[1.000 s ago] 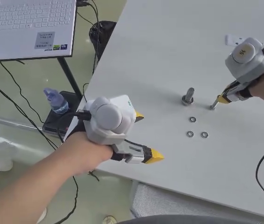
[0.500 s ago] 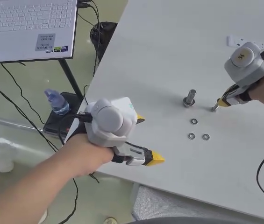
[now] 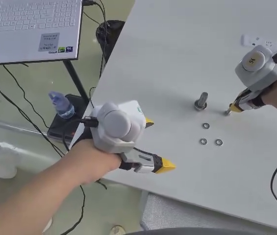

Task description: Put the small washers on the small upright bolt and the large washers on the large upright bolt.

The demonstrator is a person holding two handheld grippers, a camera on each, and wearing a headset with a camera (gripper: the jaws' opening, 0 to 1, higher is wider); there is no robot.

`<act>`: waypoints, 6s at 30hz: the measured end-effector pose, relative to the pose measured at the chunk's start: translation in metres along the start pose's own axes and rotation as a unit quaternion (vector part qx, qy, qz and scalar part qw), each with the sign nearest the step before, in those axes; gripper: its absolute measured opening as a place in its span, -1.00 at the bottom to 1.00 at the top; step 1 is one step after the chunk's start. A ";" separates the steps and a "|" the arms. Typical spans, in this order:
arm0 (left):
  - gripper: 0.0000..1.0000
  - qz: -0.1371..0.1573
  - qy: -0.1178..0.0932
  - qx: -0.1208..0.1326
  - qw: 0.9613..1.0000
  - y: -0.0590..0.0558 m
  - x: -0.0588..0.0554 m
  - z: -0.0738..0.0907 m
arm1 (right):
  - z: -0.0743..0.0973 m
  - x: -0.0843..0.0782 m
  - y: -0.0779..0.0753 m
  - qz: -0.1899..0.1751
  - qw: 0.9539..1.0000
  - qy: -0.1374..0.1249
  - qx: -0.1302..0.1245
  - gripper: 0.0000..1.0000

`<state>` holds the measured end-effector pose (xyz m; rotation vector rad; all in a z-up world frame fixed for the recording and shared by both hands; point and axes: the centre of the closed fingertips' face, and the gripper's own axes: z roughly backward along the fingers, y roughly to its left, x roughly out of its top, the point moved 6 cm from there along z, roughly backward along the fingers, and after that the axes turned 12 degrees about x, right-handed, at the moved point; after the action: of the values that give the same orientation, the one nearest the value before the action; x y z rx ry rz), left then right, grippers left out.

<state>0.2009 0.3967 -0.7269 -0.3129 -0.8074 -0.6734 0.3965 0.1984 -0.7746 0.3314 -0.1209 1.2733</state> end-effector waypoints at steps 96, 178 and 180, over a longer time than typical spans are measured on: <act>0.40 0.004 0.006 0.005 1.000 0.002 -0.010 0.006 | -0.009 0.007 -0.012 0.016 1.000 0.017 0.006 -0.40; 0.70 -0.004 0.005 0.002 1.000 -0.018 -0.013 0.023 | -0.032 0.023 0.068 0.046 0.998 -0.025 0.022 -0.39; 0.69 -0.004 0.005 0.000 1.000 -0.017 -0.014 0.023 | -0.035 0.024 0.068 0.046 0.998 -0.022 0.024 -0.40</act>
<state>0.1695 0.4011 -0.7219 -0.3058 -0.7997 -0.6809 0.3358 0.2485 -0.7898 0.3984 -0.1449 1.3622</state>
